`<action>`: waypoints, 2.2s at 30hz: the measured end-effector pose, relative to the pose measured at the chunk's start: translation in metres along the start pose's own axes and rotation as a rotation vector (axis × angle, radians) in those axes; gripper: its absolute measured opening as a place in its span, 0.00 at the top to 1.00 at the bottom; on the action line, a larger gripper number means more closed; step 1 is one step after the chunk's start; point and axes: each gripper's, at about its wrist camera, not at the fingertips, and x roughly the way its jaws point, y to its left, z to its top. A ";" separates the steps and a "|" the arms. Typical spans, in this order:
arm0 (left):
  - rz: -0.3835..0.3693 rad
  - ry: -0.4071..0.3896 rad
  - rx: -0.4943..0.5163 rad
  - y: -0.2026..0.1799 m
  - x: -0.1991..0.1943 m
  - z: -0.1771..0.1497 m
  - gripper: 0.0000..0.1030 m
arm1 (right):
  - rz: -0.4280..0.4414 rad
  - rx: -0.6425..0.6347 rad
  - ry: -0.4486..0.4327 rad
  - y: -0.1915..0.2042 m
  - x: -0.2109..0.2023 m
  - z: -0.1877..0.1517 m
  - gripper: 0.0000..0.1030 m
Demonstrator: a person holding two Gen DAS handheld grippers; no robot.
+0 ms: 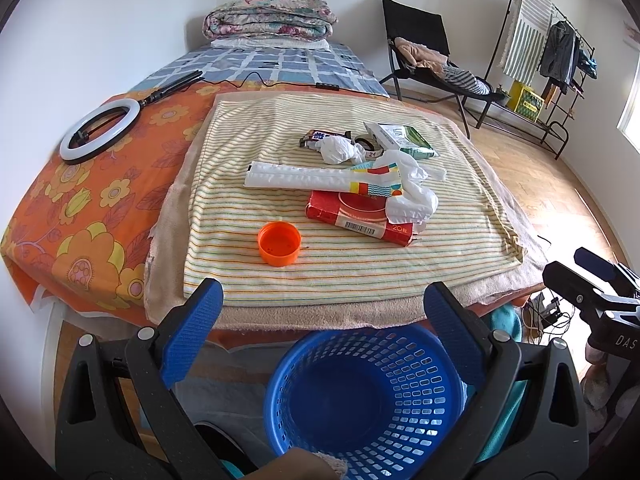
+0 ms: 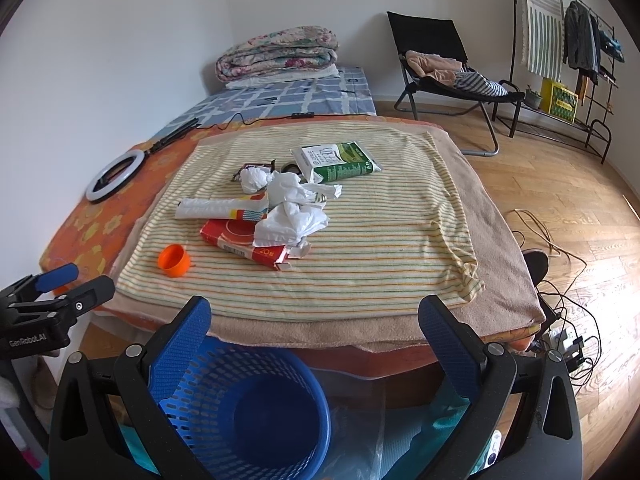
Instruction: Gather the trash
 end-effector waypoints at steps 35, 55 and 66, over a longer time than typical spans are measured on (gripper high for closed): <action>-0.002 0.004 -0.001 0.001 0.000 0.000 0.01 | -0.003 0.008 0.013 0.002 0.001 -0.001 0.00; 0.021 0.045 -0.002 0.012 0.013 -0.001 0.01 | 0.007 0.009 0.062 -0.008 0.015 0.003 0.00; 0.000 0.127 -0.001 0.018 0.037 0.010 0.06 | 0.012 -0.072 0.004 -0.014 0.032 0.021 0.00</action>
